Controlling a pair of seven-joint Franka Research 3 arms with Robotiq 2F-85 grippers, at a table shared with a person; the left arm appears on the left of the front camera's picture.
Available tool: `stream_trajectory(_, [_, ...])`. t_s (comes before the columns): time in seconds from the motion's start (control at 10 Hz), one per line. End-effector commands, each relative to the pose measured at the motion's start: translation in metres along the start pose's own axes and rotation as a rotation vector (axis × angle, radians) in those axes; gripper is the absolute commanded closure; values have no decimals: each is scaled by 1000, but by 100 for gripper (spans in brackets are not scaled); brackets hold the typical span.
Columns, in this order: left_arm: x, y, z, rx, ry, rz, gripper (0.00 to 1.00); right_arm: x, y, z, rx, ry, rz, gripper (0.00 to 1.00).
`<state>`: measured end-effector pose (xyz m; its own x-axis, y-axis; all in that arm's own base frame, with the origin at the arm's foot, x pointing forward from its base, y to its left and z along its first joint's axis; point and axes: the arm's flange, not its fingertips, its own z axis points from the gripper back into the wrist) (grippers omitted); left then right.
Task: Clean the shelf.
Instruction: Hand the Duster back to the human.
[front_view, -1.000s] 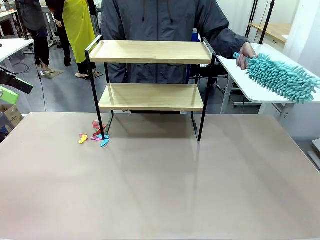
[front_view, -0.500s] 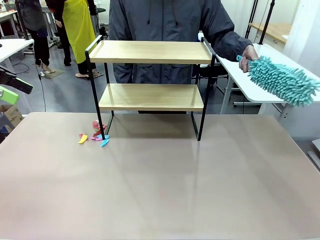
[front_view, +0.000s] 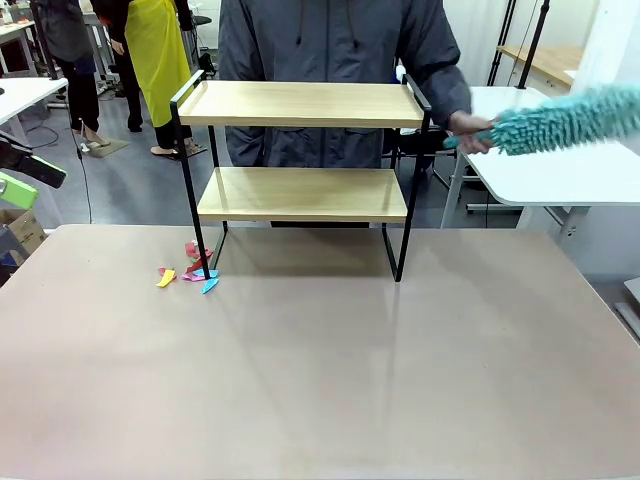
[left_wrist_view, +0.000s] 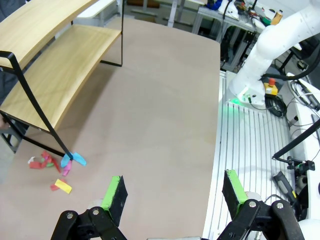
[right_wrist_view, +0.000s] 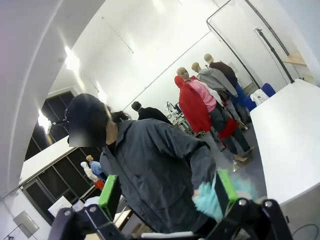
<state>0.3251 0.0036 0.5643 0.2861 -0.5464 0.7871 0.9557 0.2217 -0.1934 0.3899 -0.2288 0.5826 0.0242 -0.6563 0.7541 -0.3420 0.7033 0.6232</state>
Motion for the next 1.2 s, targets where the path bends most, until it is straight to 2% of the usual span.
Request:
stream_trajectory(0.0, [2,0,1,-10,-14,0,0,-4,1,3,-8,1,23,0])
stream_trajectory(1.1, [2,0,1,-10,-14,0,0,-4,1,3,-8,1,23,0])
